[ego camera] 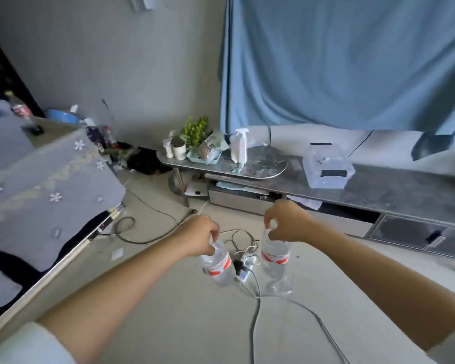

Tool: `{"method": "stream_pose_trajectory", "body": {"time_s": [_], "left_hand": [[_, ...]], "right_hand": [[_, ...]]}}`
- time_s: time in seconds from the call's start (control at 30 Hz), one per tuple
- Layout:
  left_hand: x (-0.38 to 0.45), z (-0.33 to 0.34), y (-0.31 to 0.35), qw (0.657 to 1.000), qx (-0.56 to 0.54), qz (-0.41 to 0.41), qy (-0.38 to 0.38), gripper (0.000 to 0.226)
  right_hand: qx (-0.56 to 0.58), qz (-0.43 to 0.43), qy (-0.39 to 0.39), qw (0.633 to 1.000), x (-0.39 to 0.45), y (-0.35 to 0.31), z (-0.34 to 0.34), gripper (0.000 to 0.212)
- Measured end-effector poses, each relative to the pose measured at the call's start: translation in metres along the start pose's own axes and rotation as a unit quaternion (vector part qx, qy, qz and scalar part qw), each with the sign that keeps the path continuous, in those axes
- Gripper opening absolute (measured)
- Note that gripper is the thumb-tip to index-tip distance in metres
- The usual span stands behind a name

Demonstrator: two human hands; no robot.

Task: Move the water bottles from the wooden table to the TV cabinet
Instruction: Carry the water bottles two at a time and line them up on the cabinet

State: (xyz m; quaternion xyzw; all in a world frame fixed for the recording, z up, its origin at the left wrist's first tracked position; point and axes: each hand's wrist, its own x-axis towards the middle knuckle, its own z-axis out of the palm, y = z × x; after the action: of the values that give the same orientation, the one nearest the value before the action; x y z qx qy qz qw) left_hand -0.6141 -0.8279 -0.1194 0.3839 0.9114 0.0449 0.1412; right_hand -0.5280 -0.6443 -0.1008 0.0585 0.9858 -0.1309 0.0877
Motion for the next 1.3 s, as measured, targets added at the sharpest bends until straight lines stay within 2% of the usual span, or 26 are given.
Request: {"method": "stream_pose_trajectory", "body": {"time_s": [0.23,0.47,0.7,0.83,0.93,1.07,1.13,1.2,1.3], "left_hand": [[0.120,0.004,0.126,0.998,-0.036,0.042,-0.010,0.021],[0.238,-0.006,0.214,0.994,-0.022,0.110,-0.018,0.016],[0.366,-0.028,0.273,0.979,0.022,0.200,-0.036,0.018],[0.434,-0.048,0.309,0.965,0.066,0.251,-0.046,0.022],[0.478,-0.061,0.341,0.953,0.102,0.283,-0.044,0.026],[0.526,-0.070,0.386,0.950,0.089,0.298,-0.026,0.021],[0.544,-0.070,0.408,0.949,0.082,0.303,-0.023,0.026],[0.564,-0.066,0.434,0.949,0.077,0.306,-0.026,0.031],[0.592,-0.056,0.477,0.949,0.072,0.305,-0.030,0.038]], "right_hand": [[0.050,0.153,0.005,0.987,-0.022,0.149,-0.026,0.026],[0.159,0.271,0.043,0.948,-0.025,0.272,-0.052,0.021],[0.137,0.341,0.043,0.929,0.006,0.382,-0.090,0.021],[0.155,0.384,0.086,0.906,0.019,0.438,-0.123,0.012],[0.175,0.413,0.127,0.885,0.024,0.481,-0.139,0.013],[0.233,0.466,0.199,0.830,0.020,0.547,-0.154,0.017],[0.252,0.480,0.208,0.814,0.015,0.576,-0.159,0.012],[0.261,0.491,0.209,0.804,0.008,0.608,-0.161,0.019],[0.251,0.493,0.196,0.809,-0.003,0.660,-0.167,0.013]]}}
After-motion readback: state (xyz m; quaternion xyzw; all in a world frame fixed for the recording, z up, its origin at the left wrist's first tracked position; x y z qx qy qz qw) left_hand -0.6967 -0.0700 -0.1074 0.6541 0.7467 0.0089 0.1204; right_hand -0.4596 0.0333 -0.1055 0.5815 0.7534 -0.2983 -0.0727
